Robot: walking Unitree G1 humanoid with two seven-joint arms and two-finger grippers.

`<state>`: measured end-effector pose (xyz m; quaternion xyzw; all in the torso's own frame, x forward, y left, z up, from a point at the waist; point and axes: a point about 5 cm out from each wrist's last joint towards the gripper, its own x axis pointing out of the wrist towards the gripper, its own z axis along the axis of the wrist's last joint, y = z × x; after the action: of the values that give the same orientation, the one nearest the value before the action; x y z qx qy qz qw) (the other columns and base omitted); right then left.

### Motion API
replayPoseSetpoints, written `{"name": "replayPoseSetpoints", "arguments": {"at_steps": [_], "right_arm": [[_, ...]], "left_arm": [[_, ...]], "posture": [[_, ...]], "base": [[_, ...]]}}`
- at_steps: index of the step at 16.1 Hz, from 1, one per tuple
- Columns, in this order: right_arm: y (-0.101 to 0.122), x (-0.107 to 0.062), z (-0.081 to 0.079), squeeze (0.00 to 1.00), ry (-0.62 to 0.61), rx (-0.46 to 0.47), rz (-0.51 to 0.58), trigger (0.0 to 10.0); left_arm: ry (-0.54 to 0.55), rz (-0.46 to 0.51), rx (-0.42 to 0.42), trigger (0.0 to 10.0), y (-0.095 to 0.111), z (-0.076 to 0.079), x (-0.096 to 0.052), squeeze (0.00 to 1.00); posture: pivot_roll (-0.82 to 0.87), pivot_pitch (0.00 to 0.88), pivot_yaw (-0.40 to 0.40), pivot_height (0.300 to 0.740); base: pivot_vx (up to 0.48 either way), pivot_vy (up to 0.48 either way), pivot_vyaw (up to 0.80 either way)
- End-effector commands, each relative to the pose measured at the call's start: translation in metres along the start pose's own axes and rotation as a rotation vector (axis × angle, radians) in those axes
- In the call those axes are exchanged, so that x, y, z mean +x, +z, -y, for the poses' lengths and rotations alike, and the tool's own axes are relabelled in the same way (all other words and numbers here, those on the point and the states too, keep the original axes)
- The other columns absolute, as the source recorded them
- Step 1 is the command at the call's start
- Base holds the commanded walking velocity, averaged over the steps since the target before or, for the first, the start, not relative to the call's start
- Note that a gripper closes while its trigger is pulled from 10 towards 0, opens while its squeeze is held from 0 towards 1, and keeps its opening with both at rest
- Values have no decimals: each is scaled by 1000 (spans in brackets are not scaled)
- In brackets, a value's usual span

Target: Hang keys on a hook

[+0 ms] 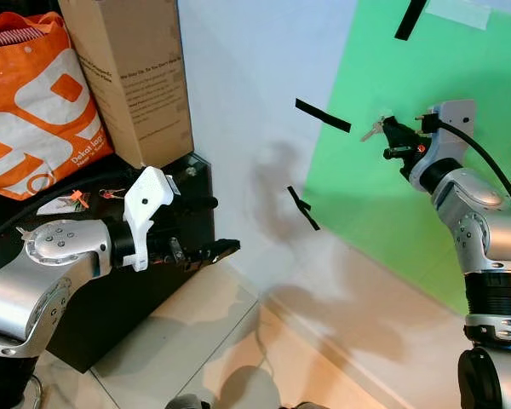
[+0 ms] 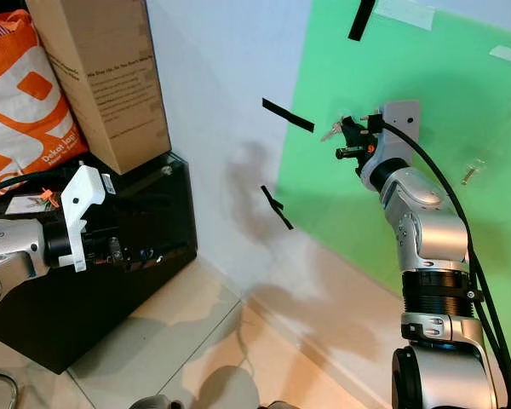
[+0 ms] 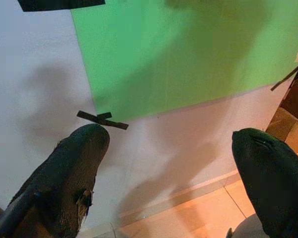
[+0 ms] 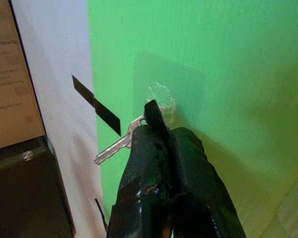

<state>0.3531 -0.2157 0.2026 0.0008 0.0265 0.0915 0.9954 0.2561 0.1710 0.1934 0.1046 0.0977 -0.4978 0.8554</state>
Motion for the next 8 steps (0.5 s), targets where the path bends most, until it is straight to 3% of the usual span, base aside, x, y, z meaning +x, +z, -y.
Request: {"name": "replayPoseSetpoints", "arguments": {"at_steps": [1, 8], "right_arm": [[1, 1, 2, 0, -8, 0, -8, 10000], [1, 1, -4, 0, 26, -3, -8, 10000]], "left_arm": [[-9, -9, 9, 10000, 1, 0, 2, 0], [-8, -8, 9, 10000, 1, 0, 2, 0]], "posture": [[23, 35, -56, 740], [22, 35, -58, 740]], "base": [[0, 0, 0], [0, 0, 0]]}}
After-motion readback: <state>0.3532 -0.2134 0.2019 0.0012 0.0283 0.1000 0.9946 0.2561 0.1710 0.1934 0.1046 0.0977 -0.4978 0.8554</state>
